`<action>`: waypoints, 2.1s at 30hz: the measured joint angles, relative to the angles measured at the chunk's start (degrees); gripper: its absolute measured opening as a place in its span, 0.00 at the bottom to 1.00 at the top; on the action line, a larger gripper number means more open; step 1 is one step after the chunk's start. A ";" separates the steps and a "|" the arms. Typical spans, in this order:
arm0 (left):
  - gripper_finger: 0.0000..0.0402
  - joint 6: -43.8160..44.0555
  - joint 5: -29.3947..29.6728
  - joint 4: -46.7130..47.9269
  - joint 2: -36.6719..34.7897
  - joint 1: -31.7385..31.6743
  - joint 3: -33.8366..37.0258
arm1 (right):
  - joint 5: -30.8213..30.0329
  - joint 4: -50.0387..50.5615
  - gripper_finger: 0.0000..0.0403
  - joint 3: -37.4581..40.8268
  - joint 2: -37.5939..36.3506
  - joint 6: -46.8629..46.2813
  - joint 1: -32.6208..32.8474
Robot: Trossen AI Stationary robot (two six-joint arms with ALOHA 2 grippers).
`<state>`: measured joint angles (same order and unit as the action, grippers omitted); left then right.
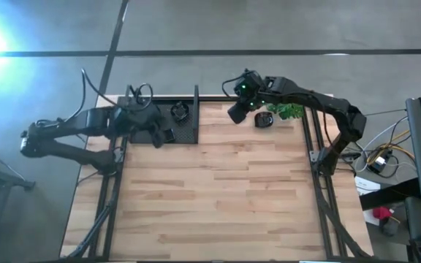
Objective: Pick & Place Mini shaped plates
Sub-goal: Stack the black square plate on top of the black square plates on the shelf
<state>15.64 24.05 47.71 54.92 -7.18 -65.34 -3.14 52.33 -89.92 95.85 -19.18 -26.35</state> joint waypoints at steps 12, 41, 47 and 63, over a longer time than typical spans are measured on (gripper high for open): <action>0.15 4.02 0.05 -0.60 0.09 3.43 0.02 | 8.00 -11.01 0.17 10.75 -0.01 -0.43 -5.96; 0.15 5.86 0.71 -4.21 0.04 3.43 0.01 | 8.00 -11.04 0.25 8.58 21.37 -3.33 -15.86; 0.15 5.84 0.72 -4.35 0.04 3.43 0.02 | 8.77 -11.30 0.26 8.56 22.23 -2.55 -15.86; 0.15 5.20 1.46 -4.42 0.04 3.43 0.00 | 9.73 -8.93 0.02 6.25 19.11 1.62 -15.67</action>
<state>20.83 25.52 43.29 54.96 -3.75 -65.34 6.59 43.40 -83.67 114.97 -17.56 -42.02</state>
